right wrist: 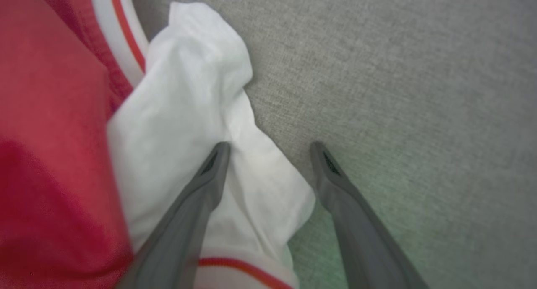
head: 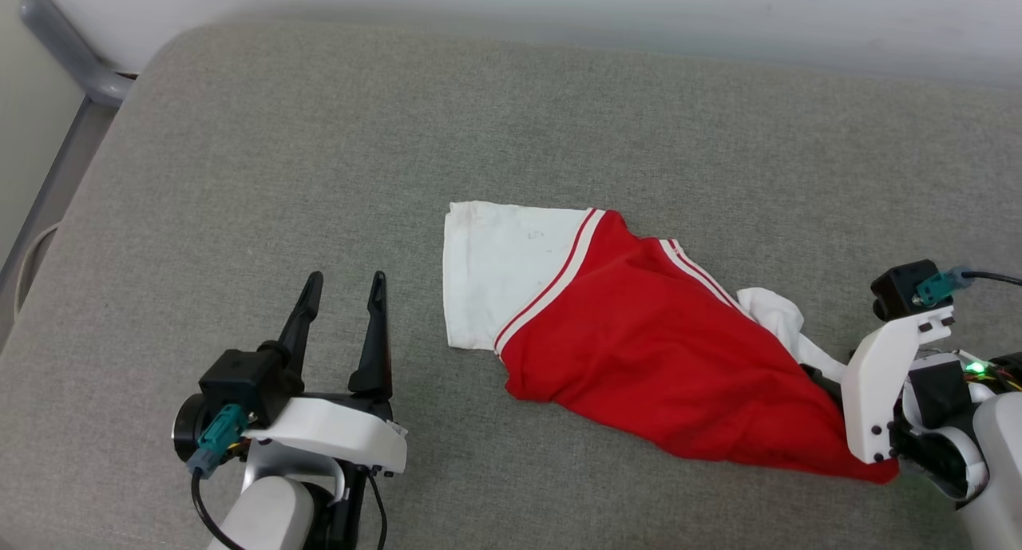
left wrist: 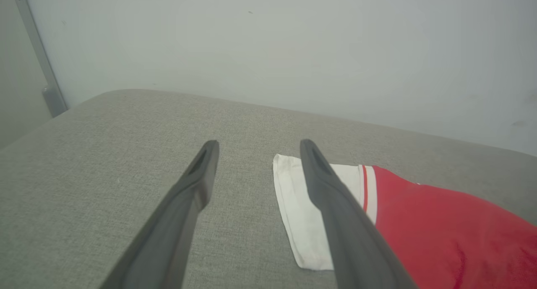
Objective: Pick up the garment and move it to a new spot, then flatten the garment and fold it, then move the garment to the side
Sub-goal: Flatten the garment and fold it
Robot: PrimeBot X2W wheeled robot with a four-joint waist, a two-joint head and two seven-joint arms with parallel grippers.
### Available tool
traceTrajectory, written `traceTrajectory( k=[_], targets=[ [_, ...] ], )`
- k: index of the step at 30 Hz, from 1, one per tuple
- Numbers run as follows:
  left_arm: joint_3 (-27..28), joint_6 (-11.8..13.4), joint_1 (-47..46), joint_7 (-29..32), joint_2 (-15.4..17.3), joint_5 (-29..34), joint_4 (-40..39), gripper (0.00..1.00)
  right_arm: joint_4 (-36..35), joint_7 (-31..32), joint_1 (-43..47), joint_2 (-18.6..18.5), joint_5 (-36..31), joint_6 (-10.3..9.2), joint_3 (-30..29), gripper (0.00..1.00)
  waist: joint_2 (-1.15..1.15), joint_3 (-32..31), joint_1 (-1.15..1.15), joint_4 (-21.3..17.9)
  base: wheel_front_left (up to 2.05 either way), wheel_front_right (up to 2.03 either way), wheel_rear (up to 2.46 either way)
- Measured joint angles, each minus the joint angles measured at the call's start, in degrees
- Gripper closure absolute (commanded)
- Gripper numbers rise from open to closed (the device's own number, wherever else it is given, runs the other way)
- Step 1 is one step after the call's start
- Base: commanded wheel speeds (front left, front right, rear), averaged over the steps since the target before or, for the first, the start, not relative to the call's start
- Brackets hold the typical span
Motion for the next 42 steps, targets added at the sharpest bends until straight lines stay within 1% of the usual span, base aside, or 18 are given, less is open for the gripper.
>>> traceTrajectory(
  k=[4, 5, 6, 10, 12, 14, 19, 23, 26, 30, 33, 35, 37, 38, 39, 40, 41, 42],
  targets=[
    [0.25, -0.13, -0.17, -0.32, -0.62, 0.09, 0.98, 0.0, 2.32, 3.63, -1.06, -1.7, 2.36, -0.02, 2.07, 0.0, 0.0, 0.89, 0.0, 0.44, 0.0, 0.0, 0.0],
    [0.35, -0.16, -0.32, -0.41, -0.73, 0.1, 1.08, 0.0, 2.5, 4.58, -1.4, -1.85, 2.93, -0.02, 2.52, 0.44, 0.0, 1.0, 0.0, 0.46, 0.0, 0.0, 0.0],
    [0.43, -0.26, -0.52, -0.46, -0.81, 0.12, 1.16, 0.0, 2.6, 5.49, -1.7, -1.97, 3.77, -0.03, 2.83, 1.0, 0.0, 1.09, 0.0, 0.45, 0.0, 0.0, 0.0],
    [0.77, -0.55, -0.71, -0.49, -0.99, 0.52, 1.68, 0.0, 2.26, 6.61, -2.02, -2.25, 6.79, -0.02, 4.07, 1.0, 0.0, 1.05, 0.0, 0.16, 0.0, 0.0, 0.0],
    [0.99, -0.57, -0.72, -0.54, -1.0, 0.52, 1.94, 0.0, 1.8, 5.49, -2.16, -2.3, 6.91, 0.0, 4.26, 1.0, 0.0, 0.72, 0.0, -0.12, 0.0, 0.0, 0.0],
    [1.16, -0.74, -0.71, -0.55, -0.98, 0.52, 2.24, 0.0, 1.29, 3.18, -2.32, -2.15, 6.89, 0.05, 3.08, 1.0, 0.0, 0.17, 0.0, -0.44, 0.0, 0.0, 0.0],
    [1.36, -0.82, -0.55, -0.55, -0.85, 0.63, 2.56, 0.0, -0.85, -2.26, -3.67, -1.77, 4.35, 0.02, -3.59, 1.0, 0.0, -1.46, 0.0, -1.53, 0.0, 0.0, 0.0],
    [1.37, -0.64, 0.09, -0.55, -0.67, 0.67, 2.49, 0.0, -3.52, -5.06, -2.23, -0.13, 0.99, 0.02, -11.16, 1.0, 0.0, -2.46, 0.0, -2.7, 0.0, 0.0, 0.0],
    [1.3, -0.55, 0.35, -0.55, -0.51, 0.67, 2.49, 0.0, -5.44, -6.65, 2.14, 2.3, -2.37, 0.02, -18.98, 1.0, 0.0, -3.09, 0.0, -3.44, 0.0, 0.0, 0.0],
    [1.03, -0.35, 0.71, -0.46, -0.41, 0.64, 2.48, 0.0, -8.78, -8.7, 10.37, 8.51, -5.77, 0.01, -27.82, 1.0, 0.0, -3.9, 0.0, -4.04, 0.0, 0.0, 0.0],
    [0.87, -0.35, 1.44, -0.4, -0.36, 0.42, 2.91, 0.0, -9.16, -9.36, 17.17, 13.79, -6.95, 0.01, -31.72, 1.0, 0.0, -4.58, 0.0, -4.27, 0.0, 0.0, 0.0],
    [0.93, -0.34, 1.75, -0.37, -0.21, 0.02, 3.09, 0.0, -8.83, -9.84, 20.07, 15.5, -7.17, 0.01, -32.71, 1.0, 0.0, -5.02, -0.01, -4.55, 0.0, 0.0, 0.0],
    [0.94, -0.33, 1.9, -0.13, -0.01, -0.09, 3.18, 0.0, -7.94, -11.02, 20.93, 16.42, -6.66, 0.01, -33.08, 1.0, 0.0, -5.27, 0.0, -4.88, 0.0, 0.0, 0.0],
    [0.92, -0.31, 1.97, -0.1, -0.01, -0.09, 3.18, 0.0, -7.37, -11.73, 21.19, 16.67, -6.67, 0.01, -32.9, 0.97, 0.0, -5.37, 0.0, -4.99, 0.0, 0.0, 0.0],
    [0.86, -0.31, 2.14, 0.07, 0.01, -0.1, 3.21, 0.0, -6.86, -12.72, 21.26, 17.0, -6.35, 0.01, -32.97, 0.59, 0.0, -5.49, 0.0, -5.09, 0.0, 0.0, 0.0],
    [0.77, -0.31, 2.31, 0.08, 0.02, -0.13, 3.23, 0.0, -6.24, -13.66, 21.23, 17.16, -5.79, 0.01, -33.01, 0.12, 0.0, -5.61, 0.0, -5.16, 0.0, 0.0, 0.0],
    [0.7, -0.31, 2.48, 0.18, 0.05, -0.31, 3.31, 0.0, -5.66, -14.48, 21.18, 17.2, -5.7, 0.01, -32.81, 0.0, 0.0, -5.76, 0.0, -5.21, 0.0, 0.0, 0.0],
    [0.64, -0.31, 2.57, 0.31, 0.12, -0.46, 3.36, 0.0, -5.23, -15.35, 21.12, 17.28, -5.76, 0.01, -32.65, 0.0, 0.0, -5.91, 0.0, -5.23, 0.0, 0.0, 0.0]
  ],
)
